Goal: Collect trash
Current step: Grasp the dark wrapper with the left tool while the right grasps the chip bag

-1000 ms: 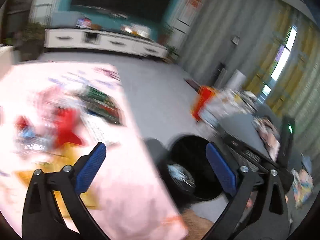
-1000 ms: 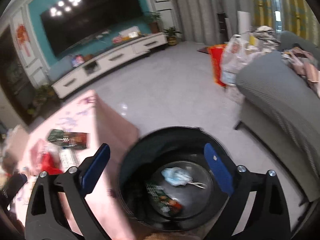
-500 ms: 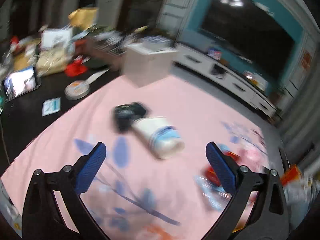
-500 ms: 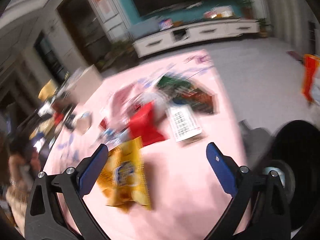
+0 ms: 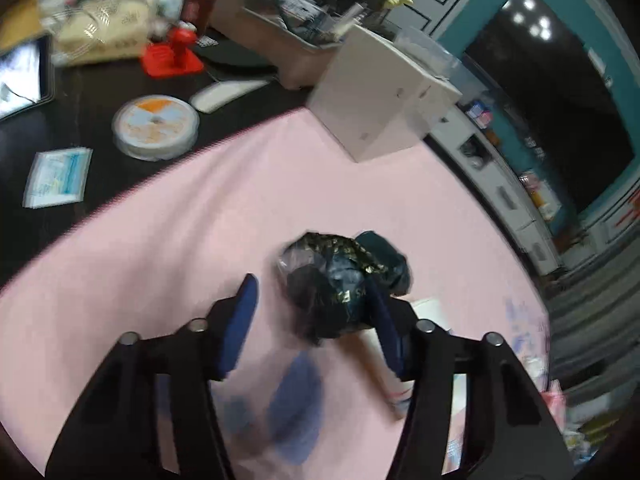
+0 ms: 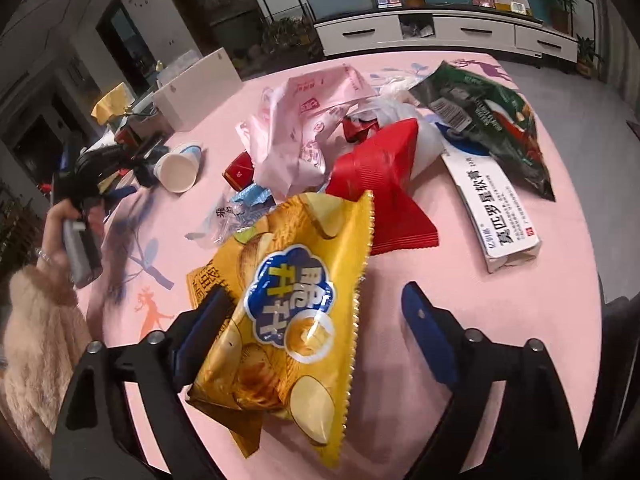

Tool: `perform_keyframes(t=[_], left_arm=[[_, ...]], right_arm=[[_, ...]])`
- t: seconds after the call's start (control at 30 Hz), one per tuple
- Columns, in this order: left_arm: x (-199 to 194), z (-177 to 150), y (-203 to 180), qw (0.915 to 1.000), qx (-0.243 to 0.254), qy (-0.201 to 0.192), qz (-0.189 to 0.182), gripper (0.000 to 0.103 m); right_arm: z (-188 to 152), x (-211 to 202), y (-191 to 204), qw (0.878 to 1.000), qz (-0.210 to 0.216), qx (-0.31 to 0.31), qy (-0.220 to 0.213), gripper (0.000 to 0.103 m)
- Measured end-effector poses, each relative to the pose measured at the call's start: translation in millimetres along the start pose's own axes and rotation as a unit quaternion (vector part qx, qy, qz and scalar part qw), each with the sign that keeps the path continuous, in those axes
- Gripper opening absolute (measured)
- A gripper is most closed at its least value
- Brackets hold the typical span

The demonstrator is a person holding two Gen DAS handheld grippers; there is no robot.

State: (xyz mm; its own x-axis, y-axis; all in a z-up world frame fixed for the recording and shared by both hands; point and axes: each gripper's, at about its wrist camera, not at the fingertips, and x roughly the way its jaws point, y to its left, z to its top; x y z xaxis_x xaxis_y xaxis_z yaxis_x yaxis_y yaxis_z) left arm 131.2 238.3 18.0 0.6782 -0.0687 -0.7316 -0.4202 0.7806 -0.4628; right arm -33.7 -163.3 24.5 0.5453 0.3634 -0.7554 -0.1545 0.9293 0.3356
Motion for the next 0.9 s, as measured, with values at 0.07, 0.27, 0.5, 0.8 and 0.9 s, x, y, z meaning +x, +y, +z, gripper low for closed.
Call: perform_keyframes(t=[0.07,0.27,0.5,0.8,0.9], left_arm=[[8.3,3.7,-7.0,0.9997,0.006,0.003,-0.022,0.044],[19.6,-2.4,-35.0,0.9985,0.052,0.008,-0.015,0.033],[-11.5,-8.6,-60.2,0.9977,0.065,-0.008,-0.017,0.032],[-97.4,-55.0,-87.5,0.9926,0.08,-0.056,-0.072,0.032],[-119.3,-71.9,-102.2,0.9879,0.103,-0.058,-0.1,0.032]], right_arm=[[0.7,-0.1,-2.6,1.0,0.013,0.006,-0.001,0.074],[2.8,-0.1,-3.4,0.999,0.039,0.007,0.001,0.05],[4.3,-13.5,0.2,1.0,0.019,-0.006,-0.008,0.027],[3.2,-57.0,-2.5,0.999,0.025,0.002,-0.047,0.018],[0.4,-76.6,-3.3,0.998,0.016,0.003,-0.068,0.018]])
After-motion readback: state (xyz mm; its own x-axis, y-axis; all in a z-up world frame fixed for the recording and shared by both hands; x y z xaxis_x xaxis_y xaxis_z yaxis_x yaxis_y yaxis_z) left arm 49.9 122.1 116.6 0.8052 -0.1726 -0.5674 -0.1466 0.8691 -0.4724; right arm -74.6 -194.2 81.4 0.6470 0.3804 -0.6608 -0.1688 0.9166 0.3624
